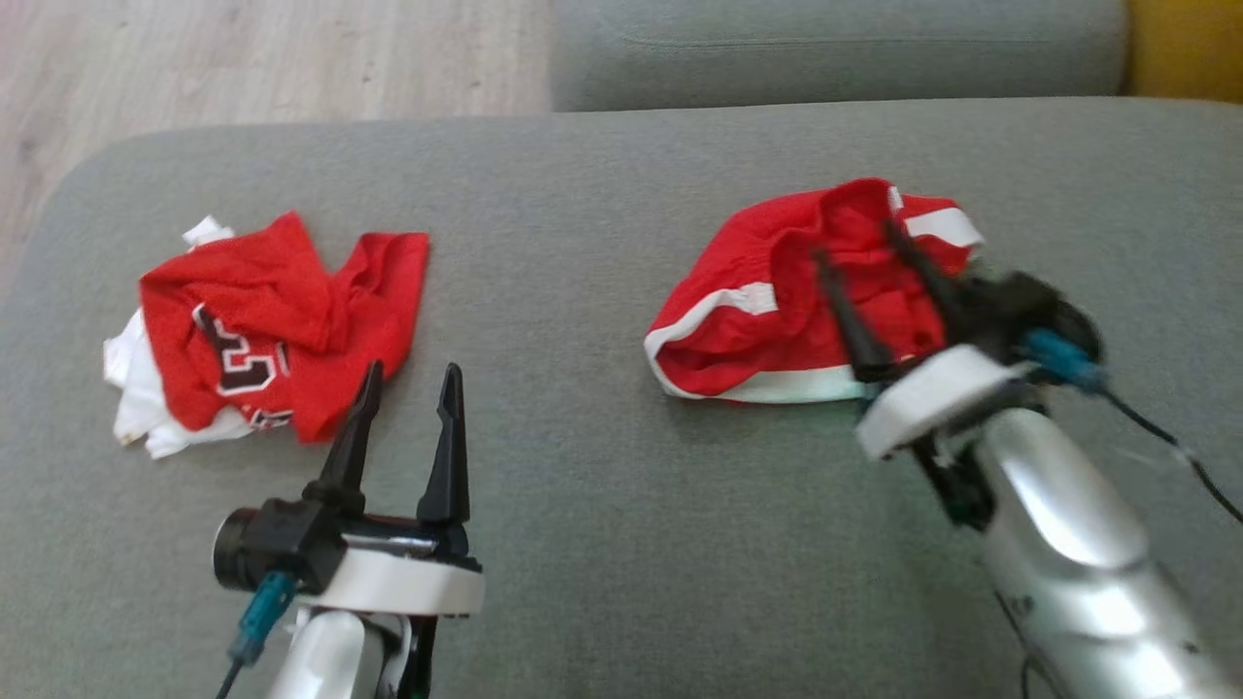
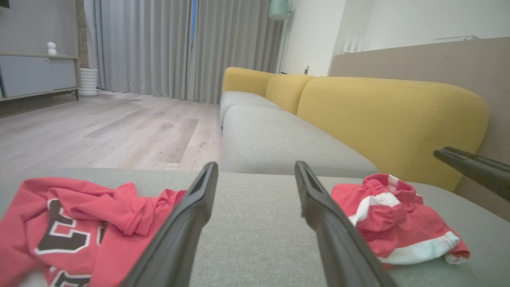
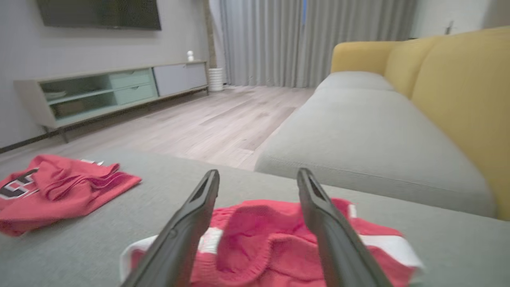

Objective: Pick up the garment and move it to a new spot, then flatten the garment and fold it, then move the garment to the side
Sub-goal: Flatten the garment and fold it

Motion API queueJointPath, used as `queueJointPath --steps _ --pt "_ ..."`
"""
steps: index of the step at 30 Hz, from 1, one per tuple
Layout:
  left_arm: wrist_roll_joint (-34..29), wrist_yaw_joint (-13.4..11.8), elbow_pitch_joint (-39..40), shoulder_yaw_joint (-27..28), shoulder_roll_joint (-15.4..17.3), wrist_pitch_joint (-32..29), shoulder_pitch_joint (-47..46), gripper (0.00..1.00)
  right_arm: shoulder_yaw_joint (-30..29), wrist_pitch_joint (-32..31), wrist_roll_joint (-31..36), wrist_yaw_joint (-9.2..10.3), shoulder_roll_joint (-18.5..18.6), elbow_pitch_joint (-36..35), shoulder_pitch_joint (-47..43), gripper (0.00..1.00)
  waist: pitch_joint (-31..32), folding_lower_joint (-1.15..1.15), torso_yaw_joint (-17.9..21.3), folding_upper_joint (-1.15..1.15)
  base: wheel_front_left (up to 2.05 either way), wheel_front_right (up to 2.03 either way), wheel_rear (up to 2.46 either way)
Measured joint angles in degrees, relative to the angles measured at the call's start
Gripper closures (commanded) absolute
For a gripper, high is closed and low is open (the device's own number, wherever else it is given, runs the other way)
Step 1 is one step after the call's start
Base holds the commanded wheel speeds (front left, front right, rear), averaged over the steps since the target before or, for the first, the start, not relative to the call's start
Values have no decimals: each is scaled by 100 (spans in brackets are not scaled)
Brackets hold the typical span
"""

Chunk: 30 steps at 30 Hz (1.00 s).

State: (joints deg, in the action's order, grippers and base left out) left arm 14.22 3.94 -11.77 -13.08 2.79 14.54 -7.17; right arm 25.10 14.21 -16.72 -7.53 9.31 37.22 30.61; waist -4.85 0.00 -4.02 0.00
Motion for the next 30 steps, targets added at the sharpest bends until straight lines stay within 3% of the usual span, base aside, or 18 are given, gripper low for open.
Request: queueJointPath --steps 6,9,14,22,30 --pt "0 -42 98 8 0 0 80 0 -1521 1 549 0 -241 -793 -1133 0 43 0 247 0 0 0 0" --pt "0 -40 113 5 0 0 81 0 -1874 2 668 0 -478 -1043 -1699 0 69 0 359 0 0 0 0" --pt "0 -41 154 3 0 0 81 0 -2011 2 679 0 -588 -1234 -2235 0 65 0 502 0 0 0 0" --pt "-1 -33 176 -5 0 0 76 0 -2003 12 604 0 -630 -1368 -2286 0 -36 0 490 0 0 0 0" --pt "-8 12 169 -23 0 0 54 0 -2020 16 866 0 -634 -860 -2021 0 -156 1 292 0 0 0 0"
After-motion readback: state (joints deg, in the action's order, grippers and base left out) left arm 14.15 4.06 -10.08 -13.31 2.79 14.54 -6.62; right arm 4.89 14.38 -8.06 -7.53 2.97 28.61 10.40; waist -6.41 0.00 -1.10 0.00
